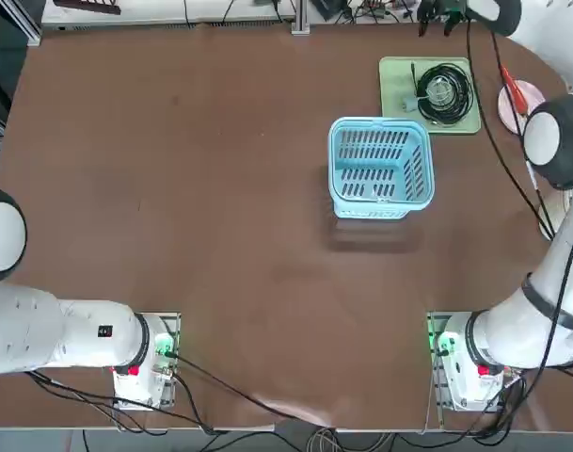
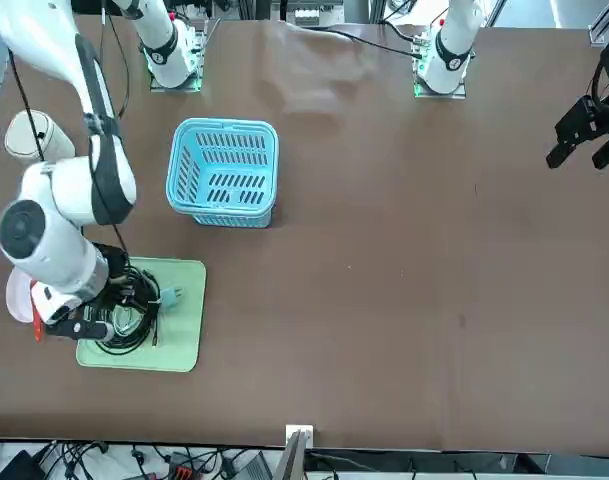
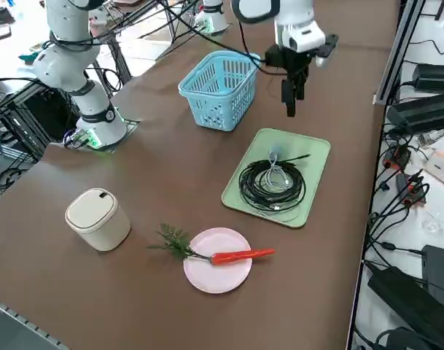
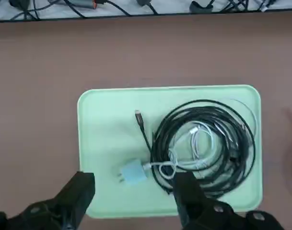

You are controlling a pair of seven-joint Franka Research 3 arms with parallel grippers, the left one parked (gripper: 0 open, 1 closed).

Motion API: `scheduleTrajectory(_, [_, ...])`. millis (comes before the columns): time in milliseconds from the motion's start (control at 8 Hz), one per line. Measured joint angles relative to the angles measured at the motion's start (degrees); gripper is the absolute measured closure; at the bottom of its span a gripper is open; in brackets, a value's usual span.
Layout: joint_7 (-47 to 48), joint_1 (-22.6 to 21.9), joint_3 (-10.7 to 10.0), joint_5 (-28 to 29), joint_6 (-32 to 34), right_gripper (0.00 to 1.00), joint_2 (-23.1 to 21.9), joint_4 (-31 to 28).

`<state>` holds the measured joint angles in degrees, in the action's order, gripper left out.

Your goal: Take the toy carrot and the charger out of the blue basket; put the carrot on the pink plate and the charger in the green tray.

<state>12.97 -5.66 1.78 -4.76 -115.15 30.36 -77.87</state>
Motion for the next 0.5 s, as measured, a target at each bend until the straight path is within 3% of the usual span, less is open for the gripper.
scheduleTrajectory(500, [-2.7, 1.2, -0.2, 0.4, 19.9, 0.0, -14.3, 0.9])
